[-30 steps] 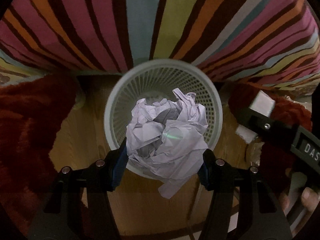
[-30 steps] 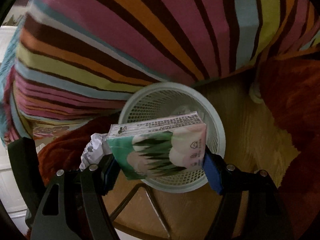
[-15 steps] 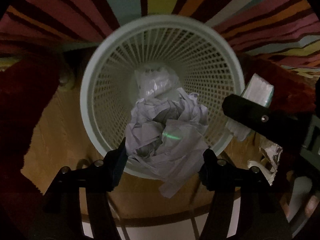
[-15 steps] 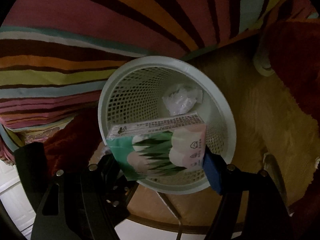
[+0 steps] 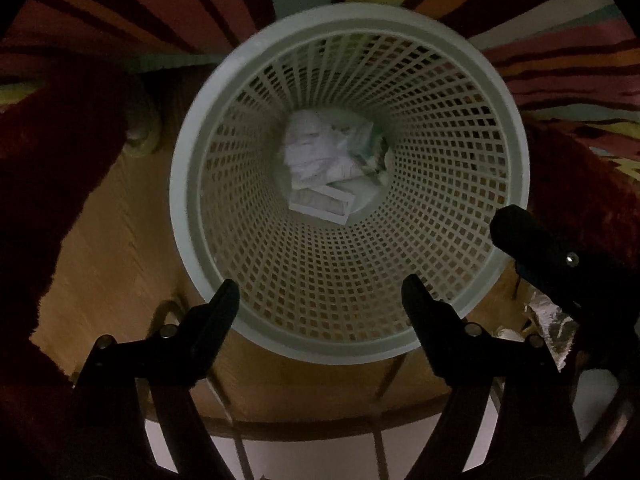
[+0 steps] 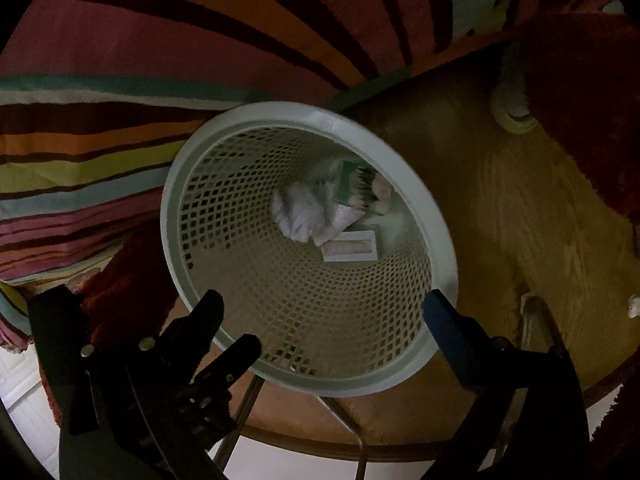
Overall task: Collect trash
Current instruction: 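Open both grippers over the wastebasket to drop the paper and tissue pack, then move both grippers back up toward the trash on the bed, then grasp the white QR-code cosmetic box with the left gripper while the right grasps crumpled grey paper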
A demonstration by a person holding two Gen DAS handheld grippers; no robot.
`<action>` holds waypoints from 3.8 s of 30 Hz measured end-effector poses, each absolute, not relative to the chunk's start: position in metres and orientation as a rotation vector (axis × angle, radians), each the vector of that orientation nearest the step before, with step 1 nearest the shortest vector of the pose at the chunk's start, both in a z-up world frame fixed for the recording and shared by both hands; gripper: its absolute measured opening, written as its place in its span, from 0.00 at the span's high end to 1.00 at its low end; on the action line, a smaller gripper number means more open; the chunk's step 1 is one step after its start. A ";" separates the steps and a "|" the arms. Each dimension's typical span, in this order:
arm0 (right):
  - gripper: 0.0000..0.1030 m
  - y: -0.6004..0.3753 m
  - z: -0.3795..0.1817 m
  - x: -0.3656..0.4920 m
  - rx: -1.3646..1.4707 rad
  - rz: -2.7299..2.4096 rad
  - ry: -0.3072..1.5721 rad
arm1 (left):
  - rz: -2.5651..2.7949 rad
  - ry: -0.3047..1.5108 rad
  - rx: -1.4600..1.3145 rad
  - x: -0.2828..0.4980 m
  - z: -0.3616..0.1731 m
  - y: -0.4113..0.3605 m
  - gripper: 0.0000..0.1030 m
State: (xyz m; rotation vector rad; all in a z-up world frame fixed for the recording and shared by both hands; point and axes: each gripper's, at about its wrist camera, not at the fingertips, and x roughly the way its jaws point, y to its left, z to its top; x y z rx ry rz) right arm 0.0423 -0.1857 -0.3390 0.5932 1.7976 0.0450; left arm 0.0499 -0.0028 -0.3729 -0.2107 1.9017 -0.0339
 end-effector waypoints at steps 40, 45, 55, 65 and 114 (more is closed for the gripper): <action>0.07 -0.248 -0.096 0.053 0.270 0.001 0.966 | -0.046 1.052 -0.050 0.054 -0.146 0.008 0.21; 0.07 -0.260 -0.071 0.070 0.261 0.000 0.872 | -0.029 0.969 -0.037 0.067 -0.115 0.009 0.21; 0.07 -0.272 -0.031 0.108 0.277 0.056 0.761 | -0.055 0.885 -0.020 0.118 -0.073 -0.010 0.21; 0.07 -0.274 -0.024 0.155 0.259 0.090 0.764 | -0.071 0.870 -0.040 0.173 -0.060 -0.038 0.21; 0.07 -0.273 -0.070 0.416 0.232 0.138 0.853 | -0.120 0.854 -0.180 0.339 -0.098 -0.082 0.23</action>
